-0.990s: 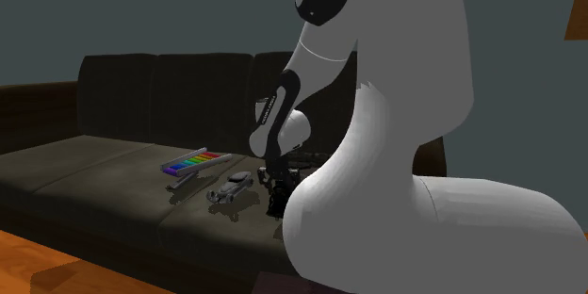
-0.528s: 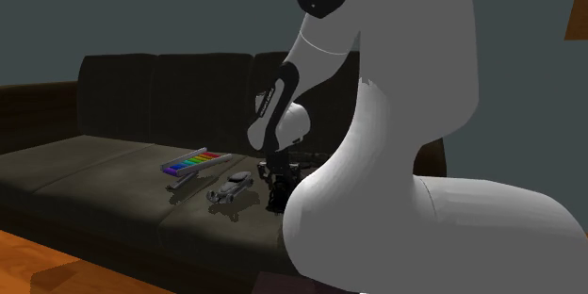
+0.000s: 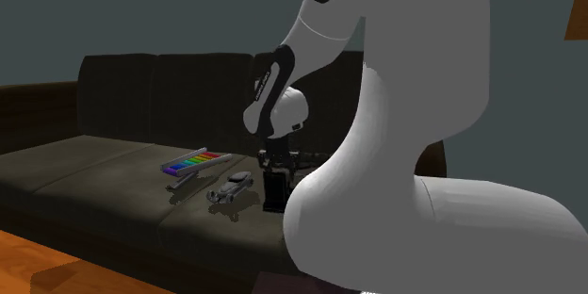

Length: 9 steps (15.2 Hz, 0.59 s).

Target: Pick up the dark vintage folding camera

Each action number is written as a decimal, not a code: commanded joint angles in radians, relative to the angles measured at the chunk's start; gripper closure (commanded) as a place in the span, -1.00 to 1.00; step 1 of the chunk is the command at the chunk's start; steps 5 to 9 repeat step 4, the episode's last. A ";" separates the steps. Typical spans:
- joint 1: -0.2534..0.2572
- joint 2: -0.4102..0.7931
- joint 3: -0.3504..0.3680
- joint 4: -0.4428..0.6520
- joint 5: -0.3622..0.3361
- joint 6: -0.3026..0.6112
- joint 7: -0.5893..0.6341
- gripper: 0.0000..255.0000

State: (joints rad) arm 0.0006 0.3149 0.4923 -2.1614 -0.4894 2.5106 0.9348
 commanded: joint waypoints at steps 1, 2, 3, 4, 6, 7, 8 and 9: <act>-0.009 -0.021 0.012 0.002 0.023 -0.018 -0.019 1.00; -0.013 -0.032 0.017 0.003 0.035 -0.027 -0.028 1.00; -0.013 -0.033 0.018 0.003 0.037 -0.029 -0.030 1.00; -0.013 -0.033 0.018 0.003 0.037 -0.029 -0.030 1.00; -0.013 -0.033 0.018 0.003 0.037 -0.029 -0.030 1.00; -0.013 -0.033 0.018 0.003 0.037 -0.029 -0.030 1.00; -0.013 -0.033 0.018 0.003 0.037 -0.029 -0.030 1.00; -0.013 -0.033 0.018 0.003 0.037 -0.029 -0.030 1.00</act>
